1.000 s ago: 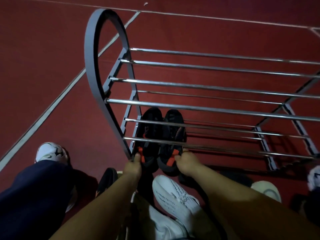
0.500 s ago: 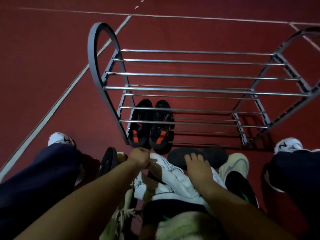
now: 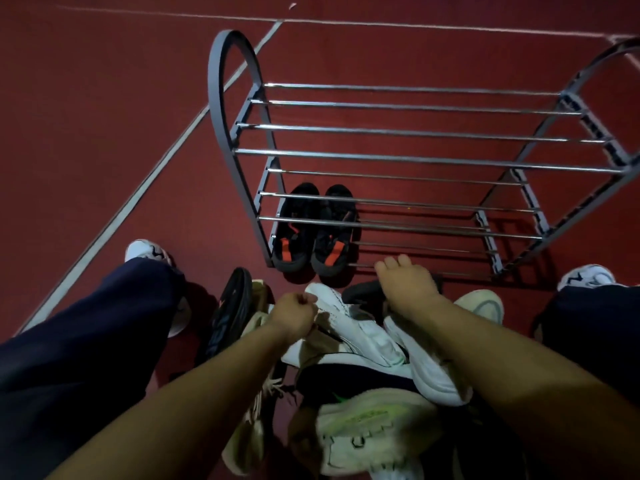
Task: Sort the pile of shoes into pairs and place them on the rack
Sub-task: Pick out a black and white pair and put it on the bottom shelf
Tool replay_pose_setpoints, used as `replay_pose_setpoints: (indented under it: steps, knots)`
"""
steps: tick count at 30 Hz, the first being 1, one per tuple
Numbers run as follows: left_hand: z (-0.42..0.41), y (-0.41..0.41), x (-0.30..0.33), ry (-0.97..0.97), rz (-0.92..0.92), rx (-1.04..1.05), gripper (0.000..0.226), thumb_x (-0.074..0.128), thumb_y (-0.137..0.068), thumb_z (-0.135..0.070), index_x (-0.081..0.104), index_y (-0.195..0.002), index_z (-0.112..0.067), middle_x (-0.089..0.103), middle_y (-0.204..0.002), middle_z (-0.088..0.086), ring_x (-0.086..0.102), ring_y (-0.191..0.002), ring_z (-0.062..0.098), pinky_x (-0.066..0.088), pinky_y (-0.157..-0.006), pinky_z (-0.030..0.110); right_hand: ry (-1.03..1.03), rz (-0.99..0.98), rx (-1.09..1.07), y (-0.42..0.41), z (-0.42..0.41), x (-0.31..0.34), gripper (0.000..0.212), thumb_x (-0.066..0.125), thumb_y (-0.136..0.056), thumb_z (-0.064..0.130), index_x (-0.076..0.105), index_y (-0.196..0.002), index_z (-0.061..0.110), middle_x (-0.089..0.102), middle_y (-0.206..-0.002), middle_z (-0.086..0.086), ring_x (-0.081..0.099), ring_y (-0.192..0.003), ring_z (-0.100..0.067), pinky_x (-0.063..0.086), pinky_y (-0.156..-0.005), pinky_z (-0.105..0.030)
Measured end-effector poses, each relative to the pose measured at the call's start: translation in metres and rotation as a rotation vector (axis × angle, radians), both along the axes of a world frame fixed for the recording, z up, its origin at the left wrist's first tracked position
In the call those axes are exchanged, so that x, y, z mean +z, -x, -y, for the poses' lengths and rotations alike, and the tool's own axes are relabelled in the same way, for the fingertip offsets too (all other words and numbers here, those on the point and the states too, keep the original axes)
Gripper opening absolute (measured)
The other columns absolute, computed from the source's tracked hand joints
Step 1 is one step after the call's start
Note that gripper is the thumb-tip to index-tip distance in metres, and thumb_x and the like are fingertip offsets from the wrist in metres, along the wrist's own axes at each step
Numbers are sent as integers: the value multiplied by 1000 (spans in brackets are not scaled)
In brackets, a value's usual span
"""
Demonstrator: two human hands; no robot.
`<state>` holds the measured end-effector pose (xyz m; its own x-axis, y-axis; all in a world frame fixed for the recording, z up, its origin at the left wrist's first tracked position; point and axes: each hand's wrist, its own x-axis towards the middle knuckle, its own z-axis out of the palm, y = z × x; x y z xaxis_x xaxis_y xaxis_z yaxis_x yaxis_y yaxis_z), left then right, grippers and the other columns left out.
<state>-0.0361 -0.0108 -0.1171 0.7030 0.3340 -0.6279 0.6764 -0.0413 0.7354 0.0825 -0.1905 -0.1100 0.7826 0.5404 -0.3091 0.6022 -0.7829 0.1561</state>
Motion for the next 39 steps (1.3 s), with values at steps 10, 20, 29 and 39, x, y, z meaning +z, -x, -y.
replay_pose_setpoints:
  steps: [10, 20, 29, 39]
  knots:
    - [39, 13, 43, 122, 343, -375, 27, 78, -80, -20, 67, -105, -24, 71, -102, -12, 65, -97, 4, 55, -79, 19, -471, -360, 18, 36, -8, 158, 50, 59, -90, 21, 38, -135, 14, 53, -110, 2, 56, -105, -20, 39, -76, -28]
    - [34, 44, 51, 581, 56, 83, 42, 57, -91, -49, 66, -120, -21, 70, -114, 1, 64, -105, 21, 55, -72, 31, -575, -1021, -812, 95, 25, 115, 48, 44, -95, 55, 59, -116, 14, 65, -104, -8, 64, -81, -23, 55, -64, -32]
    - [55, 32, 39, 101, 33, -149, 64, 31, -97, -61, 68, -108, -10, 71, -97, 11, 66, -86, 28, 55, -72, 34, -703, -885, -864, 77, 51, 133, 21, 55, -94, 34, 61, -94, 13, 59, -79, -7, 53, -62, -19, 43, -50, -24]
    - [64, 19, -14, -630, -70, -1170, 58, 72, -84, -33, 50, -134, -12, 58, -134, 7, 57, -118, 28, 44, -89, 32, -664, -687, -1011, 56, 121, 121, 25, 50, -97, 30, 57, -81, 12, 57, -75, -10, 52, -58, -20, 45, -54, -26]
